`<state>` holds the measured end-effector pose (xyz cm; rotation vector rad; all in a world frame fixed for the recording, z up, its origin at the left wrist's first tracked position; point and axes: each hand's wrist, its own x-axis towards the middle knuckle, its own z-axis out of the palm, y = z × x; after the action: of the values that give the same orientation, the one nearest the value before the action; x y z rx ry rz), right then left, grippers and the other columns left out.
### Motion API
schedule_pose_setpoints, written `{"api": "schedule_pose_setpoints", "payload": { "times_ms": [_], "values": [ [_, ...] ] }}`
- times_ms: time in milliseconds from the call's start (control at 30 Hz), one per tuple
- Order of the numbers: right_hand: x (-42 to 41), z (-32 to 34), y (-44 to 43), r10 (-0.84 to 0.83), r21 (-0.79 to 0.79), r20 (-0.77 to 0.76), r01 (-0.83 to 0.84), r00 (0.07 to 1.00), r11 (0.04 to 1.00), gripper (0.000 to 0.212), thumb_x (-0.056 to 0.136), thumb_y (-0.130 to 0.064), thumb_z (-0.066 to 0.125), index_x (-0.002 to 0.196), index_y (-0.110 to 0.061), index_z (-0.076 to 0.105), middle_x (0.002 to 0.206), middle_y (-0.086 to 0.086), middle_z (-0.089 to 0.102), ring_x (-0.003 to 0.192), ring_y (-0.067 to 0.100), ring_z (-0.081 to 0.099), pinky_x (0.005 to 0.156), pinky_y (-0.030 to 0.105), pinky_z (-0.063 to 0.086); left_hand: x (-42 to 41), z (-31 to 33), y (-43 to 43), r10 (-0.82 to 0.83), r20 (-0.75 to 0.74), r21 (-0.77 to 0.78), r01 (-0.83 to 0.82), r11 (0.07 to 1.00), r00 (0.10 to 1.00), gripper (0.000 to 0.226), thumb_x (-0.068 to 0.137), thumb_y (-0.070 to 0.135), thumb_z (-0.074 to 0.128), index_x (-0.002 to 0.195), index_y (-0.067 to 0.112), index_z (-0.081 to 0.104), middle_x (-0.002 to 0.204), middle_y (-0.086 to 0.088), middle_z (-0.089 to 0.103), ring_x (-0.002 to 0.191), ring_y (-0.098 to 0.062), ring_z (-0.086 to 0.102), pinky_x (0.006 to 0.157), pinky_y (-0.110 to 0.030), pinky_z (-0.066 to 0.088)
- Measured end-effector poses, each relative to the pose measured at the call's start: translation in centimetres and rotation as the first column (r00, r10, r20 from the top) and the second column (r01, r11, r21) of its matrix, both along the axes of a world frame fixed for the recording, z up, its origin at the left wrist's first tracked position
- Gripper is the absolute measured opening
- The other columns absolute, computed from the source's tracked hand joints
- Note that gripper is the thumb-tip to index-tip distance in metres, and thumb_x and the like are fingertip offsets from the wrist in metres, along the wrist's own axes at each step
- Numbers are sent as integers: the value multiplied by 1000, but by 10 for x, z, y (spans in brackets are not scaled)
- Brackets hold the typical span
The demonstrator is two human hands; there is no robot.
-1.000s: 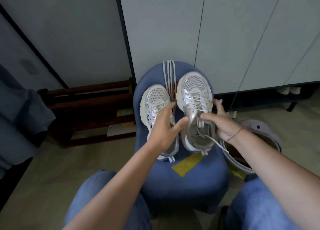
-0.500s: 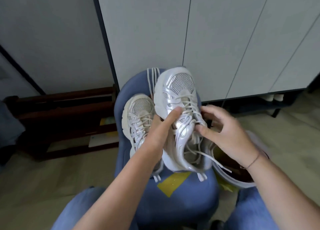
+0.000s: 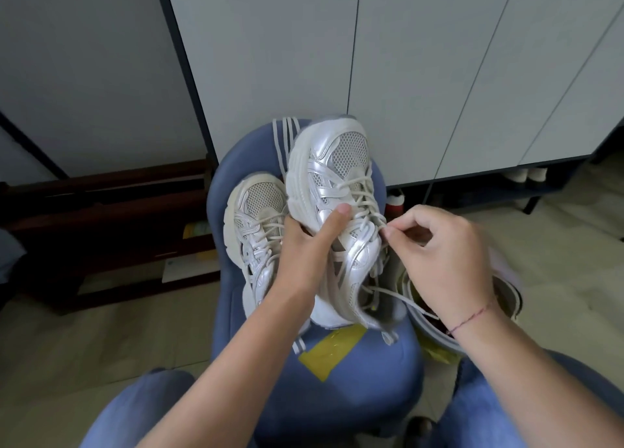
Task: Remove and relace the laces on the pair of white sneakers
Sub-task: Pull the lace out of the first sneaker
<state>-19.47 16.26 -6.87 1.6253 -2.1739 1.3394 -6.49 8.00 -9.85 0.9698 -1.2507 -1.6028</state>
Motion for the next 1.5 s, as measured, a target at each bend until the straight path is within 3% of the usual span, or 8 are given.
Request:
{"api": "schedule_pose_setpoints", "payload": {
  "times_ms": [267, 467, 633, 800, 933, 1133, 1367, 1500],
  "values": [
    [-26, 6, -1, 327, 98, 506, -429, 798, 898, 9, 82, -24, 68, 73, -23, 67, 70, -7, 67, 66, 4, 59, 63, 22, 47, 6, 7, 2, -130, -18, 13, 130, 991, 991, 40, 80, 44, 70, 117, 31, 59, 107, 10, 75, 100, -9, 71, 89, -29, 55],
    [-24, 8, 1, 424, -80, 674, -511, 605, 856, 12, 76, -26, 61, 76, -16, 65, 69, -8, 65, 69, 2, 58, 68, 13, 45, 7, 6, 0, -179, -51, 44, 182, 982, 982, 60, 80, 50, 69, 131, 19, 60, 119, -3, 72, 112, -21, 67, 106, -46, 47],
    [-22, 10, 0, 421, -86, 627, -479, 655, 874, 34, 92, -34, 48, 66, -15, 57, 68, -8, 61, 73, 6, 54, 76, 20, 46, 7, 2, -4, -145, -18, 94, 146, 985, 989, 71, 72, 57, 77, 131, 22, 60, 118, -1, 72, 110, -22, 68, 103, -47, 48],
    [-59, 37, 12, 550, -455, 800, -355, 240, 817, 40, 96, -34, 43, 58, -24, 53, 78, -1, 56, 81, 13, 54, 83, 29, 43, 21, 4, -15, -86, -42, 245, 94, 965, 995, 63, 78, 59, 71, 124, 17, 66, 109, -7, 75, 101, -26, 72, 97, -45, 53],
    [-40, 25, 10, 478, -245, 689, -446, 545, 861, 24, 71, -37, 79, 84, -22, 66, 84, -8, 65, 82, 4, 58, 76, 16, 48, 21, 9, -17, -92, -105, 221, 114, 969, 990, 48, 90, 54, 60, 123, 19, 66, 111, -7, 74, 104, -25, 71, 99, -45, 50],
    [-3, 8, -5, 430, -126, 530, -434, 731, 892, 9, 76, -17, 75, 85, -20, 73, 85, -1, 71, 79, 9, 64, 74, 17, 49, 15, 1, -16, -115, -76, 158, 126, 979, 990, 67, 81, 56, 69, 132, 15, 59, 118, -10, 72, 109, -28, 69, 103, -48, 49],
    [-14, 10, -7, 368, -103, 539, -375, 757, 921, 18, 85, -28, 63, 81, -11, 66, 80, 1, 73, 78, 16, 68, 80, 32, 53, 16, -3, -18, -110, -37, 137, 114, 984, 993, 69, 79, 59, 71, 133, 17, 58, 118, -4, 72, 108, -23, 69, 102, -46, 50],
    [-19, 16, -6, 377, -113, 624, -398, 684, 910, 17, 91, -17, 57, 75, -10, 55, 56, -5, 58, 58, 8, 52, 64, 21, 45, 15, -4, -16, -129, -3, 96, 128, 987, 992, 77, 71, 62, 75, 133, 20, 58, 119, -1, 72, 110, -21, 68, 104, -46, 48]
  ]
}}
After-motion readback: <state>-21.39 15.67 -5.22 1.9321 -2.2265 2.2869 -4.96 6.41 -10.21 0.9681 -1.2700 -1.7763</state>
